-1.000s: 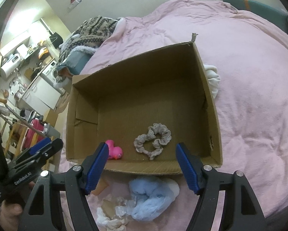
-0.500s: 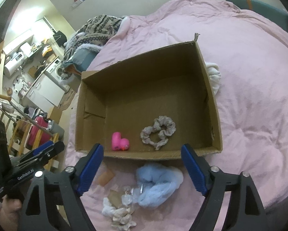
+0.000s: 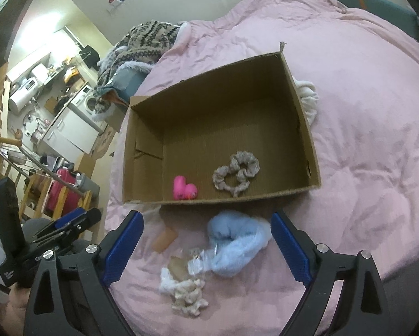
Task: Organize soft objects
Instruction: 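Lower the right tool and grasp the light-blue fluffy scrunchie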
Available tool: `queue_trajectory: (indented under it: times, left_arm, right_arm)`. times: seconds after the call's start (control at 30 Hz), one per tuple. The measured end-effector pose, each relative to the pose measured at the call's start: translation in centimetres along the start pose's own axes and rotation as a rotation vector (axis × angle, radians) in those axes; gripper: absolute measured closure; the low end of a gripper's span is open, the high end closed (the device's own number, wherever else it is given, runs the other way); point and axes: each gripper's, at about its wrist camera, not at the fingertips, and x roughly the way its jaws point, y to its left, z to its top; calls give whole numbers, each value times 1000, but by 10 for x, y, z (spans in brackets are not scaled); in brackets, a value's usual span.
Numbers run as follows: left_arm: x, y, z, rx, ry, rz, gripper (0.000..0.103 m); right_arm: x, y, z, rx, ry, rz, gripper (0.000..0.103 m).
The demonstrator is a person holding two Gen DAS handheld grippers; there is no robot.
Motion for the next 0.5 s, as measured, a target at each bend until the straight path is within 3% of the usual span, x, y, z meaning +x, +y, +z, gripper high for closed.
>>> queue_trajectory:
  times: [0.23, 0.5]
  left_arm:
    - [9, 14, -7, -71, 58, 9, 34]
    - [26, 18, -9, -121, 110, 13, 34]
  right_arm:
    - [0, -14, -16, 110, 54, 19, 5]
    - [48, -36, -22, 210, 230, -97, 5]
